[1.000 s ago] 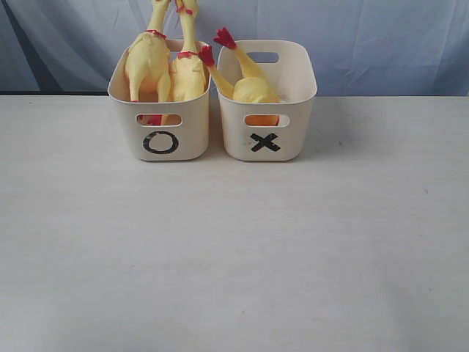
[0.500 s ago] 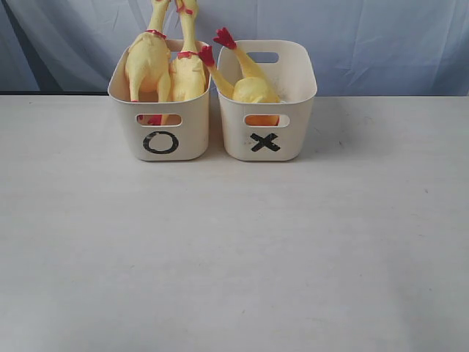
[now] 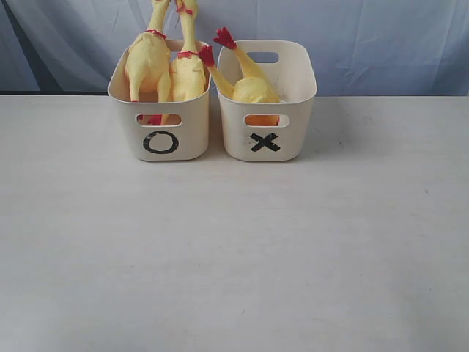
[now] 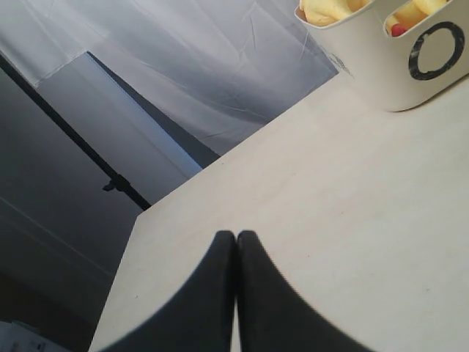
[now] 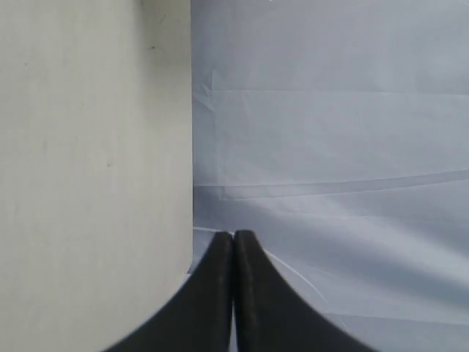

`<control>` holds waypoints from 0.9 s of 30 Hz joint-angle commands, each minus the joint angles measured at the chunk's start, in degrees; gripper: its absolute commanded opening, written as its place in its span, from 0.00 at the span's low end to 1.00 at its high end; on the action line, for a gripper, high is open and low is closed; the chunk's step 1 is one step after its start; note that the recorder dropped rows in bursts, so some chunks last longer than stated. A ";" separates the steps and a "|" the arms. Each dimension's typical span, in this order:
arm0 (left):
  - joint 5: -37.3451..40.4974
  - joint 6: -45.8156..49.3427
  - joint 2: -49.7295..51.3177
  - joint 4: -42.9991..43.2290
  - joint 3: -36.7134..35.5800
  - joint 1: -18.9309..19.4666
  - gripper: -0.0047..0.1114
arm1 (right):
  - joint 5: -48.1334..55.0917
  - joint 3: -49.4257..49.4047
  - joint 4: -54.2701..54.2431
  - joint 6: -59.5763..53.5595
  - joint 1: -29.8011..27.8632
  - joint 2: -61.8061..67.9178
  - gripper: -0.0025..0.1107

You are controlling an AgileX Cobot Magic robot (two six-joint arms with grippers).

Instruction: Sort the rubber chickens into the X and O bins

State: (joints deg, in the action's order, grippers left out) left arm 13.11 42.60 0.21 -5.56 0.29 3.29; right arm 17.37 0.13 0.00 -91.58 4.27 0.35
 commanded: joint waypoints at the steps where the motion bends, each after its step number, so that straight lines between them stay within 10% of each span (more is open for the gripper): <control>1: -0.28 -0.16 -0.21 1.37 -0.29 0.16 0.04 | -0.32 -0.13 -0.97 0.13 -0.27 -0.35 0.01; 27: -1.01 -0.16 -0.21 1.26 -0.29 0.16 0.04 | -0.32 -0.13 -5.03 8.36 -0.27 -0.35 0.01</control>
State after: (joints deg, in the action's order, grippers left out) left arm 12.78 42.60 0.21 -4.21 0.29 3.29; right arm 17.71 0.13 -4.09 -89.80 4.27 0.35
